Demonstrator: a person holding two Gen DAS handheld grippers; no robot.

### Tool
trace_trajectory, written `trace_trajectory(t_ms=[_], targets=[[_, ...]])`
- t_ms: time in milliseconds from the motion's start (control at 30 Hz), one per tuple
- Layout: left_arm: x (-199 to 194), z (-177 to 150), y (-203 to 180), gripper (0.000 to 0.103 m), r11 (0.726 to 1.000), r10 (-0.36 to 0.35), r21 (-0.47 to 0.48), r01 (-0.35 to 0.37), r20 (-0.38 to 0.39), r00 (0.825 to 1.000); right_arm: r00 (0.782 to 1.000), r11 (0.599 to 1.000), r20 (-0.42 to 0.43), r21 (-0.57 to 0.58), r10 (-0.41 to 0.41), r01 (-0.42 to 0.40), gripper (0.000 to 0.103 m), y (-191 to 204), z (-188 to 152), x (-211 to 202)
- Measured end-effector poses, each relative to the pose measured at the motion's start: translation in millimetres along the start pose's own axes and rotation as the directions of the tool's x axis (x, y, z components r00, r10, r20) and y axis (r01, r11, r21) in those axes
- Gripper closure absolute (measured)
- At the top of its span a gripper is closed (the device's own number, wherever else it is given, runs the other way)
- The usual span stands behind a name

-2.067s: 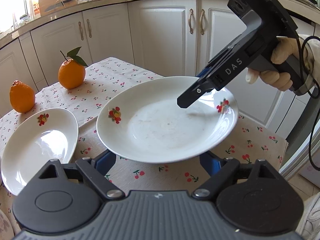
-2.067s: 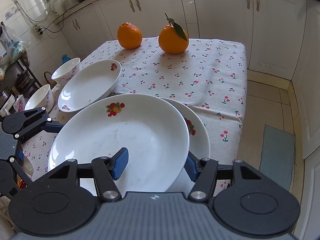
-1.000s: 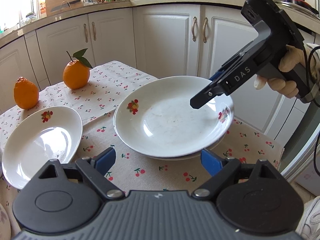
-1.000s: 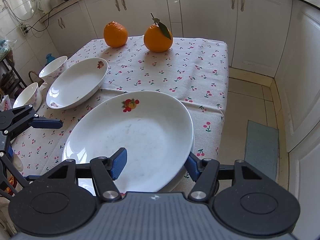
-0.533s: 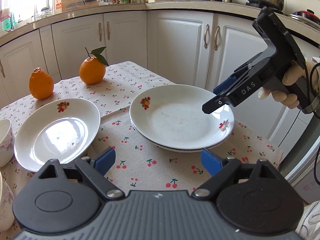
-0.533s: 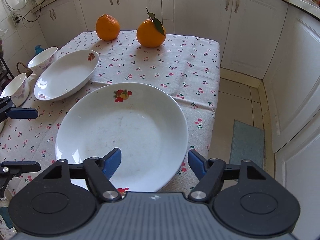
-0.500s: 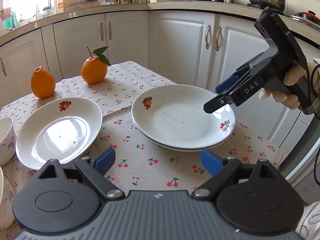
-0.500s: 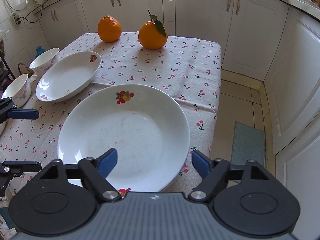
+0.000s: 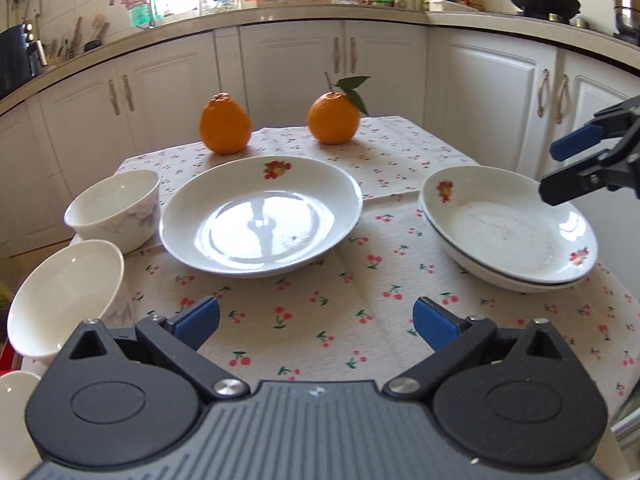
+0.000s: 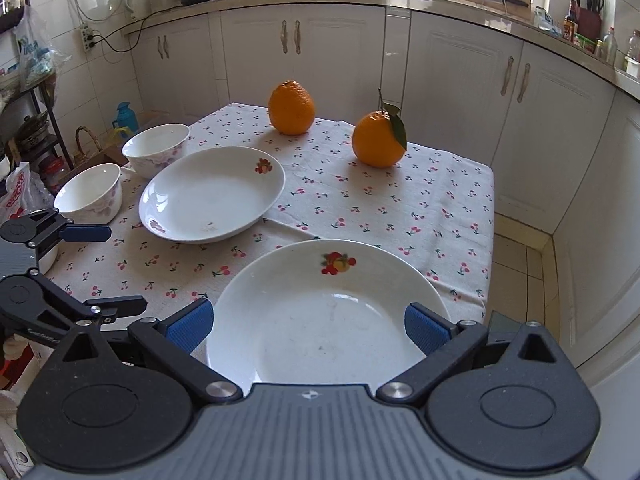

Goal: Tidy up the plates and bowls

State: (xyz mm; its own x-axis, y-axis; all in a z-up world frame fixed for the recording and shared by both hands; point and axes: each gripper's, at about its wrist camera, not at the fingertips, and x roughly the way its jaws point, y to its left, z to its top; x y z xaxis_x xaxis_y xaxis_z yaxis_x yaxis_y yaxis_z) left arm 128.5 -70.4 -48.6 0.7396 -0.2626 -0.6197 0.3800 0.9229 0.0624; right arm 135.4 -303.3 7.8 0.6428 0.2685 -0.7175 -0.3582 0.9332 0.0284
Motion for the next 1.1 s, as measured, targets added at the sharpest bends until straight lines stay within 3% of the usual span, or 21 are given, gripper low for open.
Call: trace_trajectory(t_ms=[300, 433, 1100], targets=[[31.4, -3.5, 6.3, 0.001, 0.997, 0.071, -0.035, -0.074, -0.066, 0.995, 0.999, 0.999, -0.006, -0.031, 0.044, -0.044, 0.0, 12.2, 13.4, 18.6], [39.3, -3.6, 12.5, 0.0, 0.993, 0.041, -0.103, -0.05, -0.086, 0.995, 0.998, 0.997, -0.018, -0.044, 0.06, -0.061, 0.0, 11.3, 19.7, 29.6], [65.5, 14.6, 20.1, 0.001, 0.981, 0.107, -0.151, -0.119, -0.084, 0.991, 0.975, 0.953, -0.101, -0.217, 0.196, -0.213, 0.0, 23.5, 83.7, 102.3]])
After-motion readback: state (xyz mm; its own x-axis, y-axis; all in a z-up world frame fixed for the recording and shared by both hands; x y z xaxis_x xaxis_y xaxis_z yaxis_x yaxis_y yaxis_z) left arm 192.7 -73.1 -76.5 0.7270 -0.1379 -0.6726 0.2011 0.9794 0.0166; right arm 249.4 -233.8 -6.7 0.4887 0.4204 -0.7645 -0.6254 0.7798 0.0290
